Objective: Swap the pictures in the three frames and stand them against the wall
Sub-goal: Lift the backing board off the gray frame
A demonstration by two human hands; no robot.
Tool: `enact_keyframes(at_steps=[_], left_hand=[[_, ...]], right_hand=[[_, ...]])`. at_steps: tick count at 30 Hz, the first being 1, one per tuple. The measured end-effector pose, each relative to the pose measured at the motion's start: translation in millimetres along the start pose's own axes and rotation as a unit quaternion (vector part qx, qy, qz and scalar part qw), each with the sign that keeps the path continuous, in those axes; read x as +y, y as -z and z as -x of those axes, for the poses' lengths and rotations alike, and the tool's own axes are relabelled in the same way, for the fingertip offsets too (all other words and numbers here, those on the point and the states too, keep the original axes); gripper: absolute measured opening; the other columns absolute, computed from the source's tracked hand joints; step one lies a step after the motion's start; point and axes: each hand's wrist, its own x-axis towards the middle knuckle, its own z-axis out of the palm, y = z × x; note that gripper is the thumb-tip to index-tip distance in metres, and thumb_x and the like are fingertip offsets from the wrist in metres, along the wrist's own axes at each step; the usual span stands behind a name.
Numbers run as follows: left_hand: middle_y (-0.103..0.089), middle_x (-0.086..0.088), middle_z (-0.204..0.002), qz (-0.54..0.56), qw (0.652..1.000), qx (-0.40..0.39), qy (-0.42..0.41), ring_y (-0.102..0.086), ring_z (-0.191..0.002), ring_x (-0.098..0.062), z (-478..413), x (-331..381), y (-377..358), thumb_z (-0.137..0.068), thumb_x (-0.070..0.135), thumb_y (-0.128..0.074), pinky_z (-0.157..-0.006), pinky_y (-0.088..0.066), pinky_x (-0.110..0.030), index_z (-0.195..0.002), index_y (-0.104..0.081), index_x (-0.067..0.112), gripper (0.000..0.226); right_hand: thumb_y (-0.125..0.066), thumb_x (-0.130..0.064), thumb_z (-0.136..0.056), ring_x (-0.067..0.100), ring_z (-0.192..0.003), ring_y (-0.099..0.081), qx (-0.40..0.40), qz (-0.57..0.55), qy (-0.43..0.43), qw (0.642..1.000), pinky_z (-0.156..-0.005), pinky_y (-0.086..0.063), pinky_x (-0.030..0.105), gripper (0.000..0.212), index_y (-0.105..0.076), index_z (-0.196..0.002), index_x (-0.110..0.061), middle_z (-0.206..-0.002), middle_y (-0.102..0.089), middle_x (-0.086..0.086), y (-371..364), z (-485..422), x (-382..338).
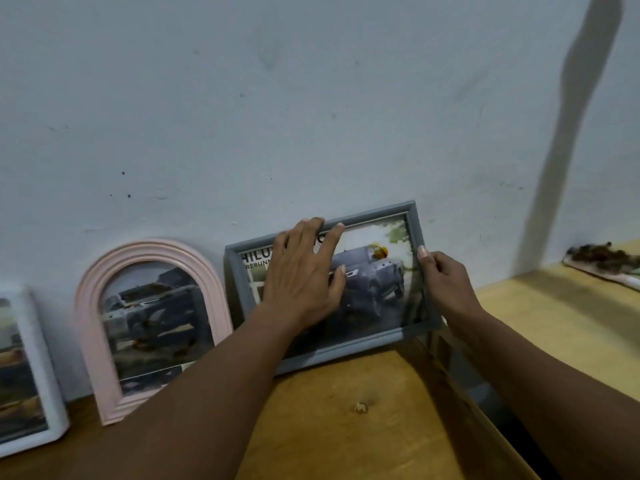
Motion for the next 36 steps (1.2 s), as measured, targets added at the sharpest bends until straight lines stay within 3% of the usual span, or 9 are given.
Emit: enact_keyframes(at_steps=[11, 14, 17, 20, 22, 24, 27, 31, 36], left_hand=[[-0.045, -0.008, -0.153, 0.232, 0.968, -0.086, 0.043, -0.048, -0.132, -0.029, 10.0, 60.3, 101.4, -0.103, 0.049, -0.038, -0.110, -0.038, -0.047, -0.157, -0.019, 0.032, 0.060], [-0.047, -0.005, -0.151, 0.339, 0.934, -0.076, 0.086, -0.049, -0.131, -0.027, 21.7, 69.5, 147.3, -0.106, 0.040, -0.035, -0.107, -0.041, -0.045, -0.154, -0.027, 0.034, 0.049], [-0.050, 0.005, -0.138, 0.431, 0.886, -0.061, 0.160, -0.048, -0.125, -0.018, 34.0, 64.9, 187.8, -0.108, 0.038, -0.029, -0.102, -0.036, -0.033, -0.149, -0.039, 0.033, 0.042], [-0.055, 0.002, -0.138, 0.491, 0.838, -0.064, 0.231, -0.053, -0.127, -0.022, 53.3, 49.2, 216.1, -0.103, 0.040, -0.028, -0.109, -0.041, -0.040, -0.127, -0.058, 0.028, 0.040], [-0.062, -0.002, -0.123, 0.523, 0.807, -0.074, 0.264, -0.060, -0.113, -0.021, 74.4, 38.2, 234.2, -0.108, 0.034, -0.026, -0.092, -0.045, -0.035, -0.100, -0.063, 0.029, 0.037], [-0.065, 0.001, -0.116, 0.555, 0.774, -0.068, 0.297, -0.061, -0.105, -0.016, 93.0, 22.7, 244.5, -0.110, 0.040, -0.026, -0.090, -0.042, -0.034, -0.100, -0.065, 0.036, 0.040], [-0.062, 0.000, -0.126, 0.551, 0.765, -0.055, 0.329, -0.059, -0.115, -0.021, 121.2, -1.7, 256.8, -0.106, 0.056, -0.029, -0.106, -0.041, -0.040, -0.132, -0.060, 0.027, 0.050], [-0.070, -0.005, -0.120, 0.495, 0.783, -0.046, 0.374, -0.067, -0.109, -0.024, 155.5, -34.7, 269.1, -0.093, 0.069, -0.042, -0.103, -0.051, -0.045, -0.121, -0.069, 0.022, 0.060], [-0.072, -0.013, -0.112, 0.486, 0.744, -0.019, 0.459, -0.069, -0.105, -0.032, 210.0, -72.4, 270.1, -0.089, 0.054, -0.065, -0.101, -0.052, -0.049, -0.111, -0.070, 0.010, 0.050]], right_hand=[[-0.063, -0.055, -0.090, 0.025, -0.066, -0.066, -0.054, 0.135, 0.056, 0.988, -0.061, -0.055, 0.041, 0.055, -0.069, -0.080, -0.002, -0.081, -0.070, 0.022, 105.5, 74.7, -145.2], [-0.063, -0.051, -0.092, 0.023, -0.065, -0.067, -0.110, 0.209, 0.057, 0.970, -0.054, -0.049, 0.028, 0.046, -0.069, -0.081, -0.007, -0.078, -0.070, 0.012, 99.4, 100.3, -204.3], [-0.064, -0.050, -0.091, 0.021, -0.072, -0.067, -0.141, 0.298, 0.072, 0.941, -0.060, -0.050, 0.030, 0.044, -0.071, -0.088, -0.007, -0.084, -0.070, 0.009, 69.3, 120.4, -245.4], [-0.064, -0.051, -0.090, 0.018, -0.071, -0.061, -0.167, 0.348, 0.061, 0.921, -0.060, -0.045, 0.030, 0.048, -0.067, -0.100, -0.005, -0.082, -0.063, 0.006, 28.8, 141.7, -269.8], [-0.059, -0.050, -0.094, 0.018, -0.066, -0.059, -0.198, 0.336, 0.043, 0.920, -0.052, -0.041, 0.028, 0.045, -0.062, -0.096, -0.005, -0.079, -0.060, 0.007, 5.5, 161.9, -284.1], [-0.054, -0.043, -0.098, 0.024, -0.067, -0.066, -0.253, 0.250, -0.011, 0.934, -0.050, -0.049, 0.026, 0.040, -0.062, -0.096, -0.004, -0.085, -0.067, 0.012, -13.5, 178.6, -293.8], [-0.053, -0.043, -0.100, 0.030, -0.082, -0.072, -0.322, 0.151, -0.042, 0.934, -0.065, -0.062, 0.038, 0.043, -0.065, -0.106, -0.002, -0.098, -0.071, 0.017, -34.3, 198.6, -296.6], [-0.051, -0.053, -0.097, 0.028, -0.109, -0.065, -0.393, 0.144, -0.011, 0.908, -0.093, -0.055, 0.048, 0.048, -0.065, -0.118, -0.012, -0.120, -0.066, 0.010, -63.0, 221.4, -274.9], [-0.043, -0.071, -0.091, 0.028, -0.145, -0.030, -0.464, 0.141, 0.013, 0.874, -0.113, -0.028, 0.051, 0.071, -0.034, -0.151, -0.035, -0.160, -0.029, -0.002, -110.0, 278.1, -207.3]])
